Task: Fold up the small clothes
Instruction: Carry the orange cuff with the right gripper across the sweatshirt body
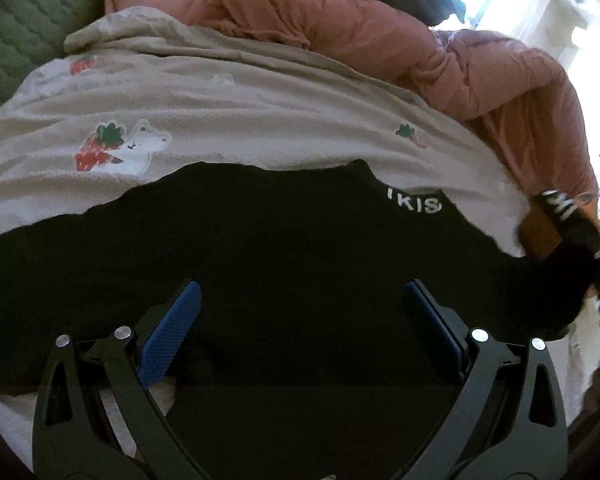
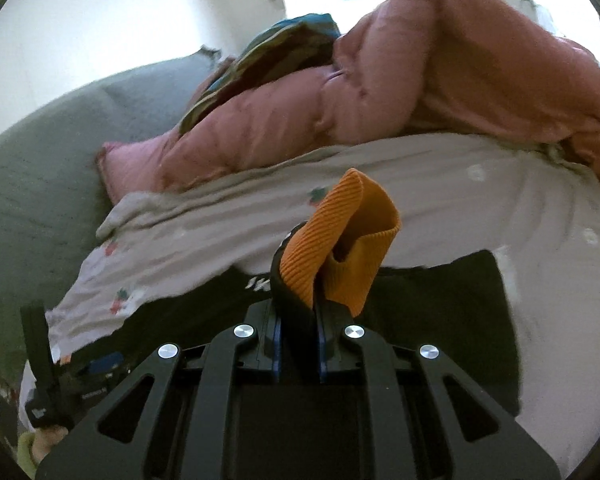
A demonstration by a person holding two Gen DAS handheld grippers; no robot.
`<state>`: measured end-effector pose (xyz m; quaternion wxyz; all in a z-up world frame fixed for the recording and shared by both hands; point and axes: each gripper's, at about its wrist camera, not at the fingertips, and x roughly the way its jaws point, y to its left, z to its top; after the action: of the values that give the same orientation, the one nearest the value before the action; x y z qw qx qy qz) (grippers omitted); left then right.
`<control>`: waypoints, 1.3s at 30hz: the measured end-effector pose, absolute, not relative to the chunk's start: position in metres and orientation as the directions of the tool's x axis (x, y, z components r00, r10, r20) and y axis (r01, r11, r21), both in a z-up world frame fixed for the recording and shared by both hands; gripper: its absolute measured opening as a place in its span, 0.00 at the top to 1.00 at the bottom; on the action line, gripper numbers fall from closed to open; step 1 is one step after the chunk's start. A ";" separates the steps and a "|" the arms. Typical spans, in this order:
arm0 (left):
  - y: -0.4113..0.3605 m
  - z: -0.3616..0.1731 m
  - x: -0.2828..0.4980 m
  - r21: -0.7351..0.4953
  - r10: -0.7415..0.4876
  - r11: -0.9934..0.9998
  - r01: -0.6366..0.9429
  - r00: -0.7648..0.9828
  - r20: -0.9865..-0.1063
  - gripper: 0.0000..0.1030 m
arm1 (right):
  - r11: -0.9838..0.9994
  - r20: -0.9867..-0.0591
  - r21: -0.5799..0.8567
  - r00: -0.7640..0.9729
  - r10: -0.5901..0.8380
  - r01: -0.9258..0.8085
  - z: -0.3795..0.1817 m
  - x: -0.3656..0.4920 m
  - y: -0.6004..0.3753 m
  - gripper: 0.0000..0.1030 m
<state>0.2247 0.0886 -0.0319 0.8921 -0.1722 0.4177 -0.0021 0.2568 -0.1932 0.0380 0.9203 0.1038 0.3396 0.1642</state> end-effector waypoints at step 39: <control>0.060 -0.031 0.248 -0.532 -0.482 0.839 0.115 0.610 -0.629 0.93 | 0.970 -0.674 0.179 0.698 0.244 -0.167 -0.010 0.233 -0.228 0.48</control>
<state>0.2480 0.0598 -0.0313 0.8684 -0.2257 0.4066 -0.1718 0.2334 -0.2281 -0.0102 0.9199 0.0519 0.3724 0.1115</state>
